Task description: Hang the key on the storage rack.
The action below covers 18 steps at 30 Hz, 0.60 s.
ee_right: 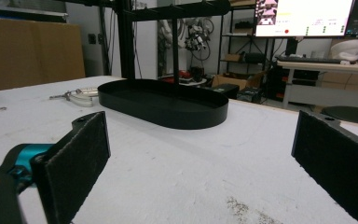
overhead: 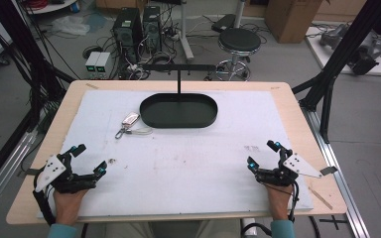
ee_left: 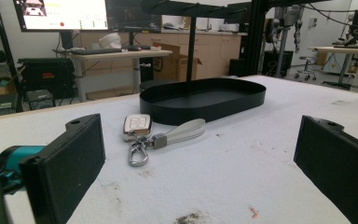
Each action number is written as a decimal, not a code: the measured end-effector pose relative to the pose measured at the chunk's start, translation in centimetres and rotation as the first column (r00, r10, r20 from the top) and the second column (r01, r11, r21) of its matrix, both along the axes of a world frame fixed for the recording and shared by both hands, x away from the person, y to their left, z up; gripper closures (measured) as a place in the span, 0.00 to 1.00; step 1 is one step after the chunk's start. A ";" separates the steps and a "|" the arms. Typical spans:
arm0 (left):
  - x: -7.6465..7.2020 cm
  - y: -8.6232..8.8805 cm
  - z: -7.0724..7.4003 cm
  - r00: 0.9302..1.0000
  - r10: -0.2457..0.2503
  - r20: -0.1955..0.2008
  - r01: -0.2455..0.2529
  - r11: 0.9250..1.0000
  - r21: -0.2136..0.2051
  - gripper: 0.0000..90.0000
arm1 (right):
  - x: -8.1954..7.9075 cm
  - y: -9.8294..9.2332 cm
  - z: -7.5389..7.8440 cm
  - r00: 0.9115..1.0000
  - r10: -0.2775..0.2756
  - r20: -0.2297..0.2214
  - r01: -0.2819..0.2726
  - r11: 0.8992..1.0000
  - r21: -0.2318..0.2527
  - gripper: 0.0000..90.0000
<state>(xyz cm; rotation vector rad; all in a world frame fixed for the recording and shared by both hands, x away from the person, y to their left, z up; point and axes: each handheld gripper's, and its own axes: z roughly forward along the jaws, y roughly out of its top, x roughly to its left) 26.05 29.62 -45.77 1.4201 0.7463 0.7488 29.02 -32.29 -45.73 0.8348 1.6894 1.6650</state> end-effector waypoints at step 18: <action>0.2 -0.1 0.1 1.000 0.009 -0.026 -0.009 1.000 0.006 0.03 | 0.1 0.0 0.0 1.000 0.000 0.003 0.000 1.000 0.003 0.04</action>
